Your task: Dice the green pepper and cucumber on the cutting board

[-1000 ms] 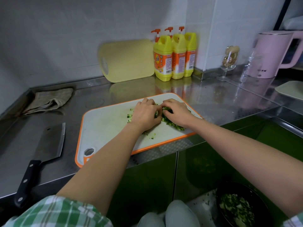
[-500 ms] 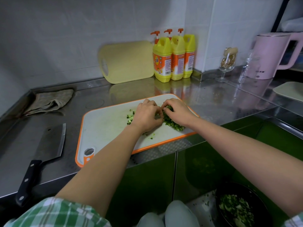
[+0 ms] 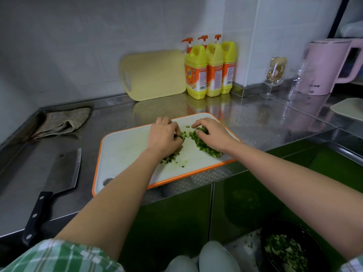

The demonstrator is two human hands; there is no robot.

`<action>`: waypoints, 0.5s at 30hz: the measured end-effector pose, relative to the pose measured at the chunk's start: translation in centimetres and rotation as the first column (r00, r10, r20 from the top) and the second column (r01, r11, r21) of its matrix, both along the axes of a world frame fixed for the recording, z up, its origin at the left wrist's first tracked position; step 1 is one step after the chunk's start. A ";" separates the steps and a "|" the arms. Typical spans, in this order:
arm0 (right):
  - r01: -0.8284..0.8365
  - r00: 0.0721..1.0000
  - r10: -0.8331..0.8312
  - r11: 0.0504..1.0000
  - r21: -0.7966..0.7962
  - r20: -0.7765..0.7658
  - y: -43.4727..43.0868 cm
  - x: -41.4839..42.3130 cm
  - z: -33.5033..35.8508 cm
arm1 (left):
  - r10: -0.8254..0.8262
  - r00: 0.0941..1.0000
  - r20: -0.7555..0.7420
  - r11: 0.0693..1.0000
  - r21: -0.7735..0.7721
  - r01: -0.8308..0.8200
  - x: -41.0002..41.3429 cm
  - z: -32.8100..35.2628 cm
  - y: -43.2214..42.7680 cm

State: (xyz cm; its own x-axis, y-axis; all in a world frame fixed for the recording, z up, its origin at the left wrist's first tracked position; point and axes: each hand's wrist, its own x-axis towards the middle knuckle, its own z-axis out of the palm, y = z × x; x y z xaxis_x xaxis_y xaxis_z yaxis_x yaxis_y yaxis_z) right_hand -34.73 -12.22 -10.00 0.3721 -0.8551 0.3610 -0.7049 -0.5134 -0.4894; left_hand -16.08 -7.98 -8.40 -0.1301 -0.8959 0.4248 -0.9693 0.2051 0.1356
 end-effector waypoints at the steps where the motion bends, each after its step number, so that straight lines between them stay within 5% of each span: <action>1: 0.001 0.999 0.000 1.000 0.009 -0.045 0.1 0.3 0.1 | -0.029 0.999 -0.020 1.000 -0.012 0.029 -0.6 0.1 -0.2; 4: 0.046 0.975 -0.046 0.999 -0.005 -0.218 0.1 0.8 0.1 | -0.063 0.998 0.016 0.998 0.030 0.063 -2.2 0.1 -0.9; 11: 0.065 0.997 -0.065 0.998 0.012 -0.047 -0.2 0.4 0.2 | 0.069 0.992 0.109 0.998 -0.008 -0.068 -1.4 -0.1 -1.5; 15: 0.057 0.989 -0.053 0.998 0.027 -0.136 -0.7 1.0 0.5 | 0.000 0.999 0.048 1.000 0.025 -0.001 -1.5 -0.1 -2.0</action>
